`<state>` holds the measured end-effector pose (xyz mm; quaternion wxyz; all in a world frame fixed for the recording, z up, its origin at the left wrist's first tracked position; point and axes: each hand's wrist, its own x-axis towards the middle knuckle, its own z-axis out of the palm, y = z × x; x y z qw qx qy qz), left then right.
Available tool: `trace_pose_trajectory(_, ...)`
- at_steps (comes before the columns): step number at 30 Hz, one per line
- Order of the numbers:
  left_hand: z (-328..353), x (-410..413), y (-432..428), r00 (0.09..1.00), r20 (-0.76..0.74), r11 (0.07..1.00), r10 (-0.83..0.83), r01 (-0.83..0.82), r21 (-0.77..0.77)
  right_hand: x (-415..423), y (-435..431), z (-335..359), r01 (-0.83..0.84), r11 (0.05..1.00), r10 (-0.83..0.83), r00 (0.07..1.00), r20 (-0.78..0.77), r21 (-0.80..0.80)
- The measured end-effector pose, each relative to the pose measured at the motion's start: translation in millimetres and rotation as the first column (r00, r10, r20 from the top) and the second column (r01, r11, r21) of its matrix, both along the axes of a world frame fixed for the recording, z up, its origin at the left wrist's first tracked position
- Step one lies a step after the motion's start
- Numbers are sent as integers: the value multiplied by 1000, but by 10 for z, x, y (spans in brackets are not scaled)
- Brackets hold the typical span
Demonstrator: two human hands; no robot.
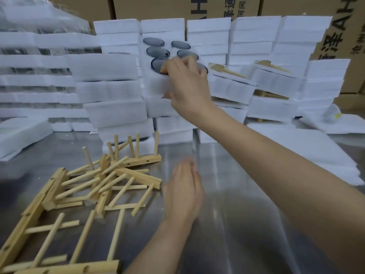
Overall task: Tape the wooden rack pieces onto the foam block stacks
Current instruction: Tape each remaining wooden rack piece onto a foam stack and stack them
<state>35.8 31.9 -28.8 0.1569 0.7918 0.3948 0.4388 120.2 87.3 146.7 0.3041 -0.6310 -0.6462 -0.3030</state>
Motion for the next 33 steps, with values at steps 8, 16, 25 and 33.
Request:
trace_pose_trajectory(8,-24,-94,197,929,367,902,47,118,-414,-487,-1935,-746,115,969,-114,993,14,-217)
trace_pose_trajectory(16,126,-108,-145,756,644,681,121,408,-607,-225,-2219,-1248,-263,853,38,893,-449,-450)
trace_pose_trajectory(25,110,-110,-173,697,716,623,22,551,-556,1369,-1621,-1485,447,760,-592,775,-221,-471)
trace_pose_trajectory(33,77,-65,-43,748,663,643,-6,511,-571,1414,-1632,-1494,306,951,-246,840,-484,48)
